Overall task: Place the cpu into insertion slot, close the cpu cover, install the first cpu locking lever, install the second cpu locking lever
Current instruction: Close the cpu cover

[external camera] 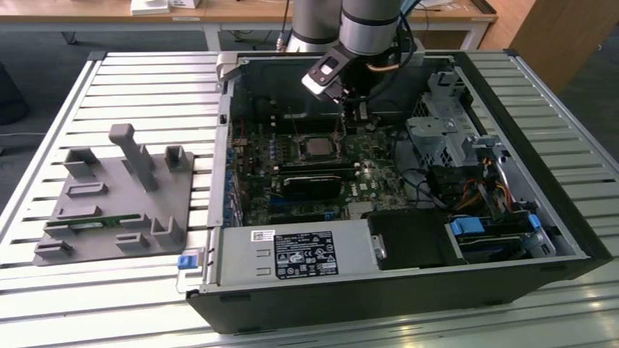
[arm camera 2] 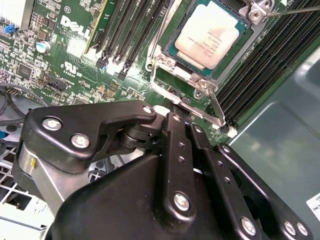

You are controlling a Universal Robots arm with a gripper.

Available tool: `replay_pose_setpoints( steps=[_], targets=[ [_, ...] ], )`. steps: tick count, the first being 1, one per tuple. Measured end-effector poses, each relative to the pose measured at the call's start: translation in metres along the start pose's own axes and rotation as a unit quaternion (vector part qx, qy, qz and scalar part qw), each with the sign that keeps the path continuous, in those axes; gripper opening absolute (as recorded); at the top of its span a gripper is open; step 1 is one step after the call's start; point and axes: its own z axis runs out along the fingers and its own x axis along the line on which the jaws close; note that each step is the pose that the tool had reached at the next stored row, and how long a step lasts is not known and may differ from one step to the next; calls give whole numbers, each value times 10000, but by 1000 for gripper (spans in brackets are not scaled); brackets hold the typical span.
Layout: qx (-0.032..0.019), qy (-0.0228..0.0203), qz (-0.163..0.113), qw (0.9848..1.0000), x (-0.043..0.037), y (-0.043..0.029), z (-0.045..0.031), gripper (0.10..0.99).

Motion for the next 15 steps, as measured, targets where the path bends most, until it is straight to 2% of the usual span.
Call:
replay_pose_setpoints(
  steps=[15],
  targets=[
    [0,0,0,10000,0,-49,-1,106]
  ],
)
